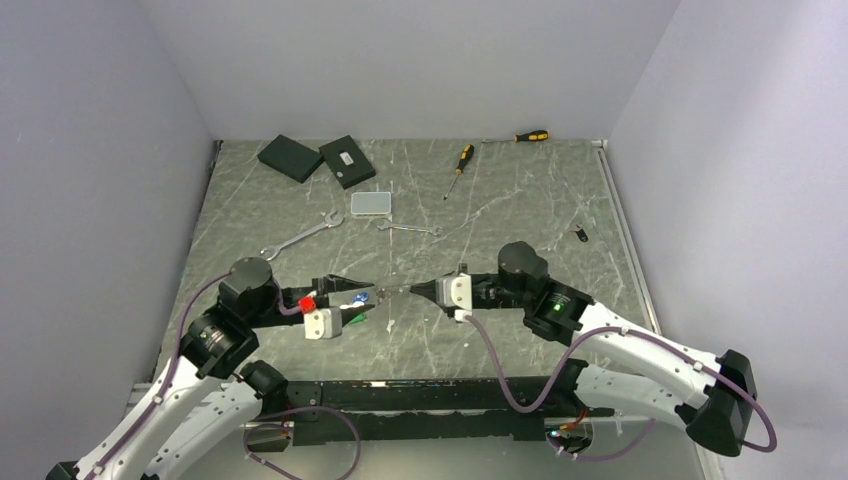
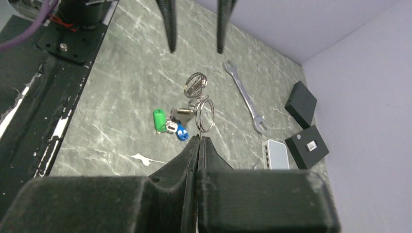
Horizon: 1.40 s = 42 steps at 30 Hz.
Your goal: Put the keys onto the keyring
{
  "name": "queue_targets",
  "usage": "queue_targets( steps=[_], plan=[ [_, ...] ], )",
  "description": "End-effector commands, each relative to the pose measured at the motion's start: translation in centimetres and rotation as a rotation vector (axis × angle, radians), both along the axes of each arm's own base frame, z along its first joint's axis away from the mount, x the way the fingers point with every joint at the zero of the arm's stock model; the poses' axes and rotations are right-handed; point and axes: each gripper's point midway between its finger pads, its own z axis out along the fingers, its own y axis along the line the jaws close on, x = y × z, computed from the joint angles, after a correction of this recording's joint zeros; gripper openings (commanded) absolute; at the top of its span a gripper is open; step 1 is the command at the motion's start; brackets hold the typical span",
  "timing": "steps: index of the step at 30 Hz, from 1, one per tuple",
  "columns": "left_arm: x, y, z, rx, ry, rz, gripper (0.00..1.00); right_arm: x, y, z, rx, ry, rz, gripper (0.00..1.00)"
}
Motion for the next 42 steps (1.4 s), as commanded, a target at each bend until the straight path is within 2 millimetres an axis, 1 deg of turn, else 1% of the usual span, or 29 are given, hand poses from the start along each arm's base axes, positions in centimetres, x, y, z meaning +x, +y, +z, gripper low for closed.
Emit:
queue_targets(
  steps=[1,4,8,12,18,21,22,24,25,32,37,42],
  plan=[
    [1.6,-0.9,1.2,-0.06,0.025,0.039,0.43,1.0,0.8,0.4,0.004,-0.111,-0.05,0.0],
    [2.0,-1.2,0.7,-0.054,0.031,0.04,0.38,1.1,1.2,0.0,-0.009,-0.117,-0.054,0.0],
    [2.8,-1.1,-0.2,-0.025,0.065,0.081,0.36,1.0,1.2,0.2,-0.008,-0.116,-0.053,0.0],
    [2.9,-1.3,-1.0,0.0,0.094,0.072,0.33,0.8,1.2,0.4,-0.005,-0.117,-0.048,0.0],
    [3.4,-1.5,-1.6,0.012,0.112,0.079,0.27,0.6,1.1,0.6,0.0,-0.119,-0.044,0.0],
    [3.6,-1.7,-1.8,0.019,0.115,0.073,0.18,0.5,1.0,0.8,0.007,-0.123,-0.04,0.0],
    [3.6,-1.8,-1.9,0.023,0.116,0.069,0.13,0.5,0.9,0.8,0.008,-0.122,-0.039,0.0],
    [3.6,-1.8,-1.9,0.025,0.115,0.065,0.02,0.4,0.9,0.7,0.007,-0.123,-0.038,0.0],
    [3.5,-1.9,-1.7,0.025,0.112,0.059,0.0,0.5,1.0,0.6,0.004,-0.12,-0.039,0.0],
    [3.1,-1.4,-0.5,-0.001,0.091,0.07,0.01,0.8,1.1,-0.3,-0.025,-0.108,-0.048,0.0],
    [2.4,-1.1,1.1,-0.05,0.088,0.077,0.01,1.0,1.1,-0.7,-0.035,-0.105,-0.056,0.0],
    [3.1,-0.5,2.1,-0.091,0.108,0.153,0.0,0.9,1.0,-0.7,-0.031,-0.111,-0.056,0.0]
  ],
)
